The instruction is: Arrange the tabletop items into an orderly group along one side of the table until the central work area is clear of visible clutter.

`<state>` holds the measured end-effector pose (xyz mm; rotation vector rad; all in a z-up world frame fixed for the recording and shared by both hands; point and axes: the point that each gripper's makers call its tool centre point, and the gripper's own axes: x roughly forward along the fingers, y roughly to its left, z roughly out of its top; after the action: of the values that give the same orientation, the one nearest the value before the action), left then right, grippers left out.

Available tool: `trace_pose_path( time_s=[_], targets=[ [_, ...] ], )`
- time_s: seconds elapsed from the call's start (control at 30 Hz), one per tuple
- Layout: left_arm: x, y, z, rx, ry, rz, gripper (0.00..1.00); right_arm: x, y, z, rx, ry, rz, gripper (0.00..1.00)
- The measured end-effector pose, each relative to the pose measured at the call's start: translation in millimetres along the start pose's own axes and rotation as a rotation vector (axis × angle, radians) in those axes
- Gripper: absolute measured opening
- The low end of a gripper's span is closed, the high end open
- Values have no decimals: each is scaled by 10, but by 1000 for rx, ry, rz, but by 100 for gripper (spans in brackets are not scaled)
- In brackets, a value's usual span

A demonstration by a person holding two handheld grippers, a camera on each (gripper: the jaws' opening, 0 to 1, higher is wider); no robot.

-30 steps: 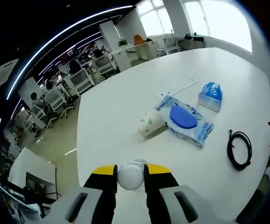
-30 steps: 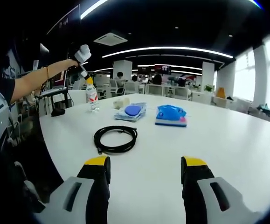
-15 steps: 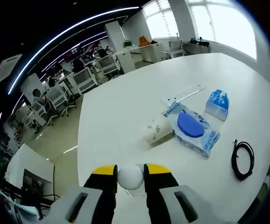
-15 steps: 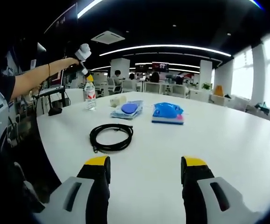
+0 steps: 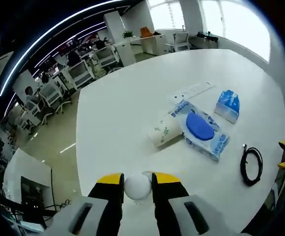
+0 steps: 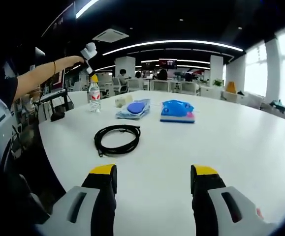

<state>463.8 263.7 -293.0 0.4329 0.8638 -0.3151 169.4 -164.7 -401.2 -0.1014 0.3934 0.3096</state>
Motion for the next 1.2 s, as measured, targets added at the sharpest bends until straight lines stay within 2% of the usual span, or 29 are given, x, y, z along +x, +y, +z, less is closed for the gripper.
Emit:
trace_pose_path(
  time_s=[0.07, 0.17, 0.33, 0.5, 0.53, 0.57, 0.63, 0.8, 0.83, 0.87, 0.97, 1.03, 1.07, 1.1, 1.13, 1.17, 1.2],
  targets=[
    [-27, -78, -77, -45, 19, -29, 21, 1, -17, -14, 6, 7, -6, 58],
    [-20, -124, -88, -72, 8, -50, 20, -1, -27, -15, 9, 5, -12, 58],
    [-2, -149, -73, -45, 33, -58, 21, 14, -47, -35, -2, 22, -21, 57],
    [-52, -315, -159, -11, 42, -50, 21, 63, -17, -38, 2, 27, -10, 57],
    [-71, -318, -142, 3, 24, -37, 20, 70, -11, -39, -1, 28, -8, 57],
    [-85, -299, -77, 7, -18, -21, 20, 75, -5, -39, -1, 28, -5, 57],
    [-148, -265, -4, -19, -74, 16, 20, 82, 8, -38, 1, 27, 0, 57],
    [-360, -328, -156, -40, -101, 56, 33, 88, 45, -65, 6, 30, 19, 57],
    [-363, -238, -143, -45, -111, 69, 33, 92, 46, -71, 6, 31, 20, 57],
    [-385, -219, -125, -63, -165, 91, 33, 96, 47, -75, 5, 33, 22, 57],
    [-395, -170, -140, -112, -245, 101, 34, 102, 63, -69, -1, 32, 31, 57],
    [-408, -169, -186, -143, -325, 122, 35, 109, 92, -44, 2, 19, 45, 58],
    [-407, -87, -150, -192, -393, 158, 36, 114, 107, -33, 5, 13, 51, 58],
    [-424, 13, -167, -221, -475, 220, 37, 124, 129, -25, 10, 6, 59, 58],
    [-438, 75, -175, -253, -533, 272, 37, 135, 146, -27, 12, 6, 64, 58],
    [-429, 94, -190, -234, -552, 286, 37, 150, 164, -30, 14, 6, 69, 58],
    [-437, 158, -237, -288, -568, 335, 37, 165, 197, -38, 9, 12, 79, 58]
  ],
)
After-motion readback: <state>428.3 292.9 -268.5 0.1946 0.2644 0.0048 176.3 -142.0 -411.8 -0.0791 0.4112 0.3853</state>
